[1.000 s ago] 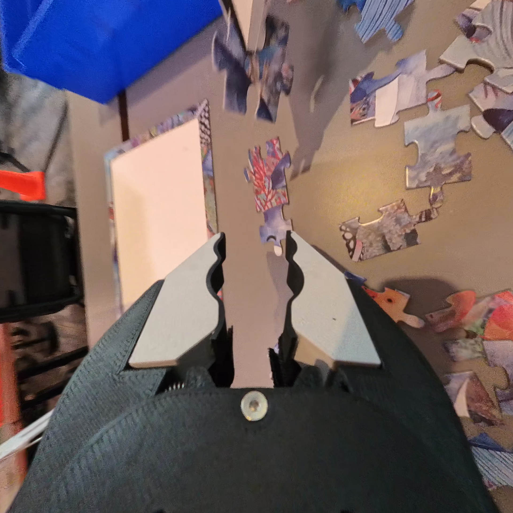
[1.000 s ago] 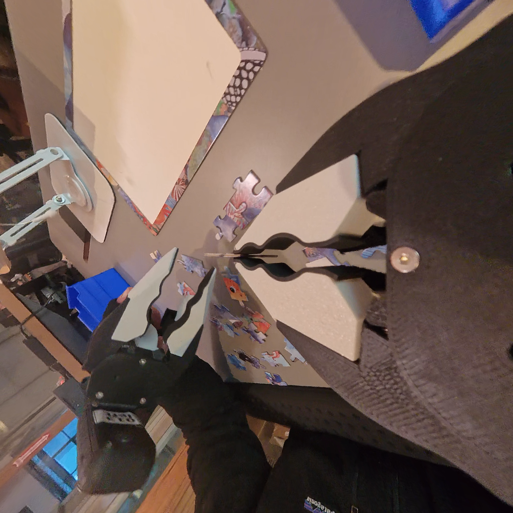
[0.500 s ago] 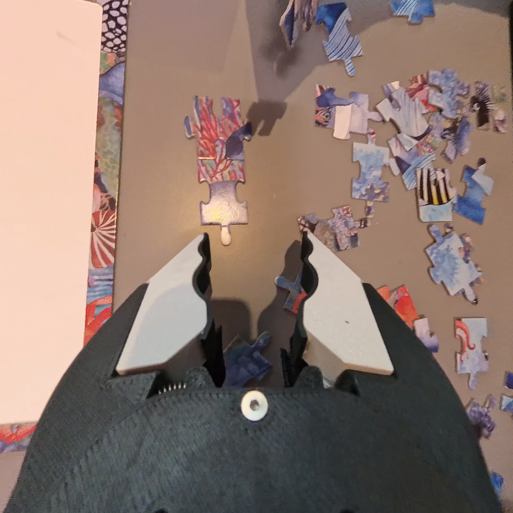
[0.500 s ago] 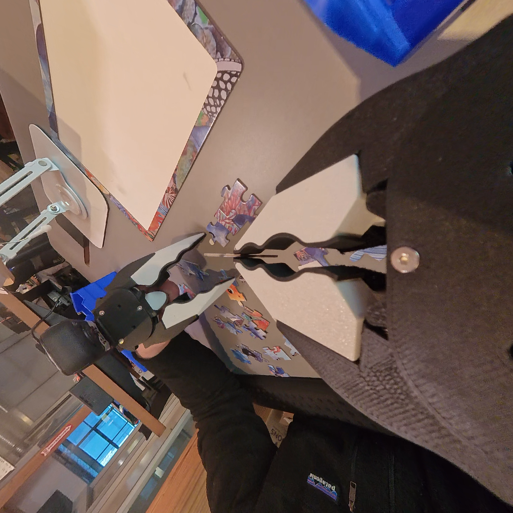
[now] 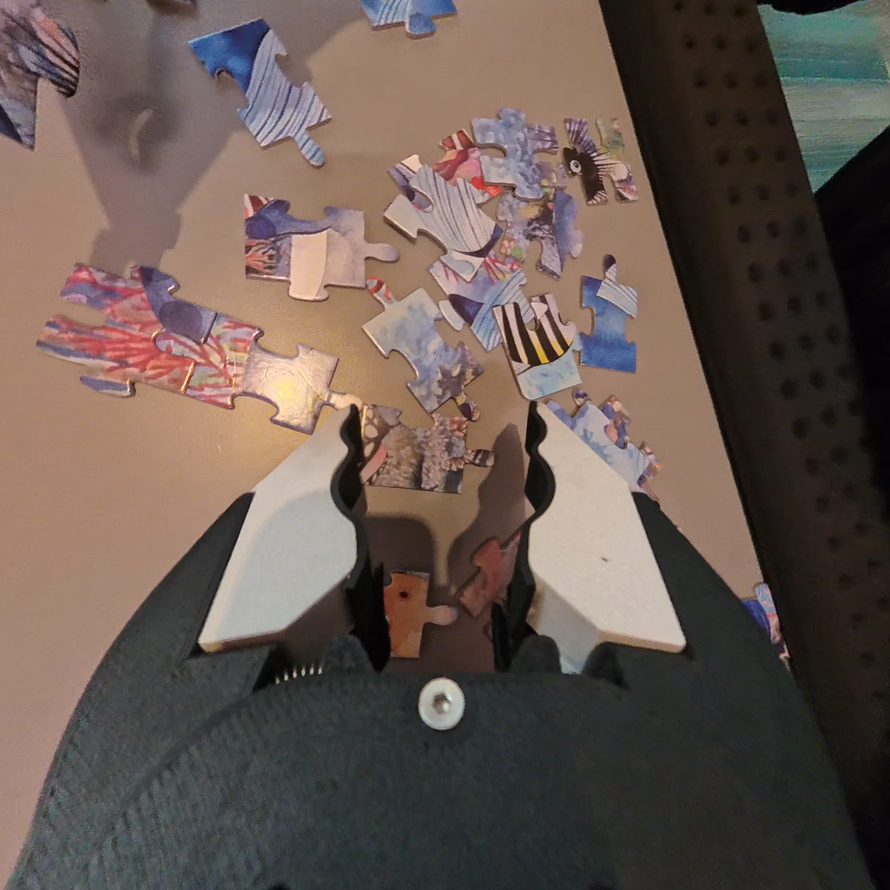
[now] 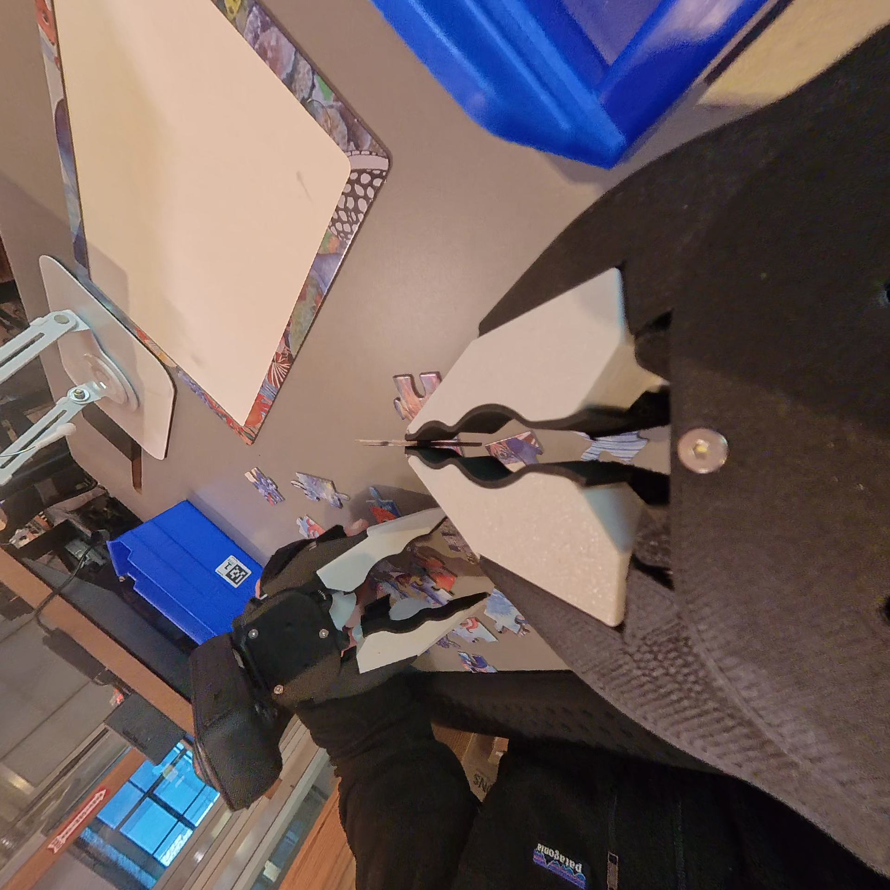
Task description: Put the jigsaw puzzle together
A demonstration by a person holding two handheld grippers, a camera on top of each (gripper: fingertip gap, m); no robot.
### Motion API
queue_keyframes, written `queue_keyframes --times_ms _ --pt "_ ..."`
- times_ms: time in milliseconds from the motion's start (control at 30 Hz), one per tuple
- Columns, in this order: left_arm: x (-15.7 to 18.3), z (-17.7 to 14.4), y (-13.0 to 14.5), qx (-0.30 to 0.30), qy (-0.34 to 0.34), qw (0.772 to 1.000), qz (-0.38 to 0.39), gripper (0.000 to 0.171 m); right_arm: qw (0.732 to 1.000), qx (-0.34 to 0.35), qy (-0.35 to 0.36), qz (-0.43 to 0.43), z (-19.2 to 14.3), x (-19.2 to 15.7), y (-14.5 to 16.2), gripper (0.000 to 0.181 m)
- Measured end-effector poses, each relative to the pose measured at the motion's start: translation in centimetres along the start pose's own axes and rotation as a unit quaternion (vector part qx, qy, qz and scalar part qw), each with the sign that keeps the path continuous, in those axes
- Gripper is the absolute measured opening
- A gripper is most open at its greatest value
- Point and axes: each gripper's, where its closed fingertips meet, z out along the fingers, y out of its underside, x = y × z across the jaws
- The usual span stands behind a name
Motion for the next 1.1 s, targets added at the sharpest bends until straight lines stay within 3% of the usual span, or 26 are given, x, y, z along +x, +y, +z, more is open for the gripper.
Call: queue_keyframes --times_ms 133,267,467,733,1100 --pt "-1.1 -1.3 -0.8 0.029 -0.034 0.999 0.012 0.057 1.000 -0.004 0.001 0.008 -0.2 0.1 0.4 0.000" --pt "-3.5 -2.5 -1.8 0.055 -0.113 0.991 0.047 0.042 1.000 -0.014 0.000 0.013 -0.1 0.1 0.9 0.000" --pt "-6.2 -2.1 -2.3 0.004 -0.194 0.972 0.134 0.037 1.000 -0.020 -0.001 0.014 0.1 0.2 1.2 0.000" --pt "-7.4 -0.2 -1.8 -0.023 -0.158 0.977 0.145 0.061 1.000 -0.021 0.002 0.015 0.0 0.6 1.4 0.000" --pt "-8.3 0.7 -2.8 0.022 -0.184 0.981 0.059 0.035 1.000 -0.020 0.006 0.020 -0.1 0.8 1.4 0.000"
